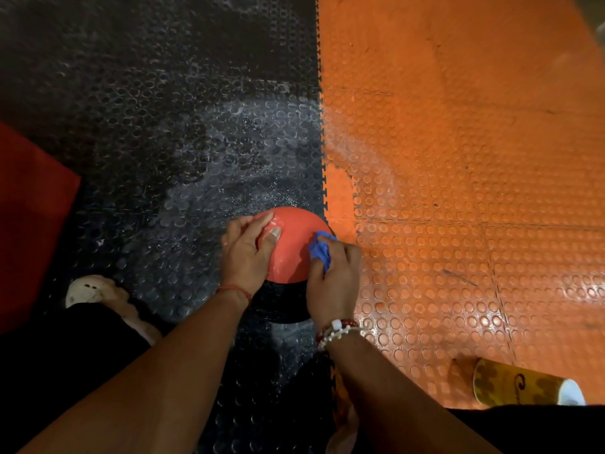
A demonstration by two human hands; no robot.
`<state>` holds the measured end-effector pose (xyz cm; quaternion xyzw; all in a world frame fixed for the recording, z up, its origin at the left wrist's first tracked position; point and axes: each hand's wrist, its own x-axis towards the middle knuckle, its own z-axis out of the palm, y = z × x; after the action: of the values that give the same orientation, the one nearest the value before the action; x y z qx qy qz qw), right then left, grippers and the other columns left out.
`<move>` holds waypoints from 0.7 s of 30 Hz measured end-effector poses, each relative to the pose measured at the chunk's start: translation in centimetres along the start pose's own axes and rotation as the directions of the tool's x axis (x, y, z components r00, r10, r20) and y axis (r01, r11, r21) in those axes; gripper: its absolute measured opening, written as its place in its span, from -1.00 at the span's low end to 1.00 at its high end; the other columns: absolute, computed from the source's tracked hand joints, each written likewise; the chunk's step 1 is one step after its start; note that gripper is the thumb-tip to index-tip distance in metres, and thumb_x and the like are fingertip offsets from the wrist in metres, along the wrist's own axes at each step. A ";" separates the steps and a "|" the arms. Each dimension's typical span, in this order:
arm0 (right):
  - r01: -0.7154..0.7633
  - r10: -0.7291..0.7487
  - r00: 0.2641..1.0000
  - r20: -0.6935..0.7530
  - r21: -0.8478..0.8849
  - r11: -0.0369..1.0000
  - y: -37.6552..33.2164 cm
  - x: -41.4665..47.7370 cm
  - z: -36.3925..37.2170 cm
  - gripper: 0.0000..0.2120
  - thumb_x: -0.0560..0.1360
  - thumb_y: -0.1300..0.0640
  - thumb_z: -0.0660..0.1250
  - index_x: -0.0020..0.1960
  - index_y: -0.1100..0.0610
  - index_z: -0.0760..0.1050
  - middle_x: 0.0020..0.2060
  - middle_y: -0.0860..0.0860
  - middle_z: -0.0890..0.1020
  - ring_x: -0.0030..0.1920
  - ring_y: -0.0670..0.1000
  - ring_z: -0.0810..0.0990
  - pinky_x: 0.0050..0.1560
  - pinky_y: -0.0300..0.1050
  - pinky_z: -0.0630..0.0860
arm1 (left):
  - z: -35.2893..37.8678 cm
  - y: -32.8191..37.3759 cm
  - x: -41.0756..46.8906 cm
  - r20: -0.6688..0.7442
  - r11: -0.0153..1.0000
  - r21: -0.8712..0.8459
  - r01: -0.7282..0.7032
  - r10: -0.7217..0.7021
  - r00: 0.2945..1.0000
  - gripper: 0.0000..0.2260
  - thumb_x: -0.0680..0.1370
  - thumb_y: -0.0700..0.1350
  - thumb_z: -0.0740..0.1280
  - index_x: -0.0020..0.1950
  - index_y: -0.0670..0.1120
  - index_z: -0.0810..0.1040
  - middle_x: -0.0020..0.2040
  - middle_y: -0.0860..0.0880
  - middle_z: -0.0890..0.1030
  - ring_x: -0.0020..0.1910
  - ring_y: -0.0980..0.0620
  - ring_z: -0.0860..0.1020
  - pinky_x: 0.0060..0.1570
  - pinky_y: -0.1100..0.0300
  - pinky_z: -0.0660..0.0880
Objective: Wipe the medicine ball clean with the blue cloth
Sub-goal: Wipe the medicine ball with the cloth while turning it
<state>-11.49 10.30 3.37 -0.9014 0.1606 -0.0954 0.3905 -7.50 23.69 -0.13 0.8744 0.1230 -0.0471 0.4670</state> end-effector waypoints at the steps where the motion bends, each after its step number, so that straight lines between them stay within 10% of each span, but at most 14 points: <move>1: -0.013 0.013 1.000 0.003 -0.015 1.000 0.1 0.7 -0.1 -0.71 0.44 0.27 0.23 0.15 0.22 0.51 0.05 0.17 0.45 -0.02 0.12 0.49 -0.05 -0.18 0.41 | 0.0 0.1 0.0 0.004 1.000 -0.005 0.005 -0.005 1.000 -0.66 0.59 0.06 0.27 0.37 0.12 0.48 0.29 0.06 0.32 0.31 0.03 0.25 0.29 0.25 0.14; 7: -0.297 0.296 0.955 -0.032 -0.025 0.955 2.2 2.5 -0.7 -0.74 0.51 0.25 0.20 0.18 0.21 0.48 0.09 0.21 0.45 -0.04 0.20 0.50 -0.14 -0.17 0.29 | 0.1 1.1 0.8 0.027 0.998 0.024 0.060 -0.061 0.998 -0.64 0.60 0.17 0.21 0.38 0.18 0.45 0.37 0.06 0.31 0.38 -0.02 0.22 0.32 0.13 0.17; 15: -0.105 0.104 0.994 -0.013 -0.030 0.994 0.5 0.4 0.0 -0.72 0.47 0.27 0.25 0.18 0.20 0.49 0.08 0.15 0.42 -0.05 0.10 0.49 -0.11 -0.23 0.34 | 0.0 2.1 2.0 -0.085 0.995 0.099 0.015 -0.006 0.996 -0.65 0.58 0.13 0.26 0.32 0.05 0.50 0.30 -0.07 0.38 0.29 -0.12 0.32 0.31 0.00 0.33; 21: -0.075 0.074 0.997 -0.006 -0.075 0.994 0.6 2.0 0.2 -0.71 0.49 0.26 0.24 0.20 0.23 0.47 0.08 0.19 0.42 -0.08 0.19 0.50 -0.16 -0.19 0.30 | 1.2 1.0 -0.5 0.027 0.981 0.194 -0.014 0.009 1.000 -0.47 0.60 0.18 0.16 0.55 0.15 0.13 0.58 0.01 0.06 0.54 -0.08 0.02 0.43 -0.25 0.10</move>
<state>-9.67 9.29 2.91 -0.9088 0.1982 -0.0760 0.3592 -7.64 22.11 0.11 0.9157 0.1066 -0.0673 0.3815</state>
